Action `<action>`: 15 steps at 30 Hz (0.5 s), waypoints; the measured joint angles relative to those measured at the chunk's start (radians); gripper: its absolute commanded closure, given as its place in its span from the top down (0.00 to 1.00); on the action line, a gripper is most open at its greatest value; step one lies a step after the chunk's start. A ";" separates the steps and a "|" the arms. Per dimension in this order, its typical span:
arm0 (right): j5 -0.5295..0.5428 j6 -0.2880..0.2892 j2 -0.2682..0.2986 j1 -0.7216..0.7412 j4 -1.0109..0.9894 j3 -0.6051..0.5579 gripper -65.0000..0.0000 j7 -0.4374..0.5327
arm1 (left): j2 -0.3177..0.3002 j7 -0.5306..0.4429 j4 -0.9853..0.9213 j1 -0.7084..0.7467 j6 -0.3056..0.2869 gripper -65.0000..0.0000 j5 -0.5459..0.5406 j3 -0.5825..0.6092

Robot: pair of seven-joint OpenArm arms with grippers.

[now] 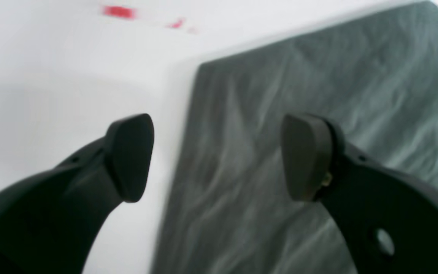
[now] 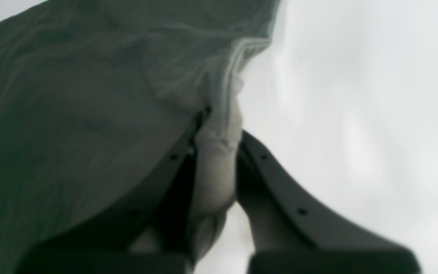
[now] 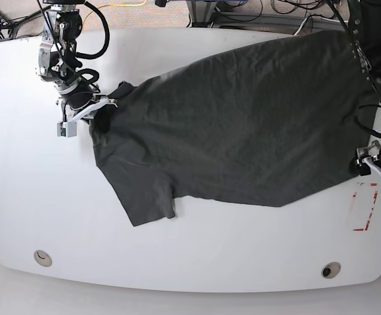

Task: Fold the T-shirt properly

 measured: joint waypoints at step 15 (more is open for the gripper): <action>0.000 0.000 0.001 0.002 0.000 0.000 0.00 -0.001 | -0.014 -0.191 -0.178 -0.022 0.002 0.75 0.003 0.113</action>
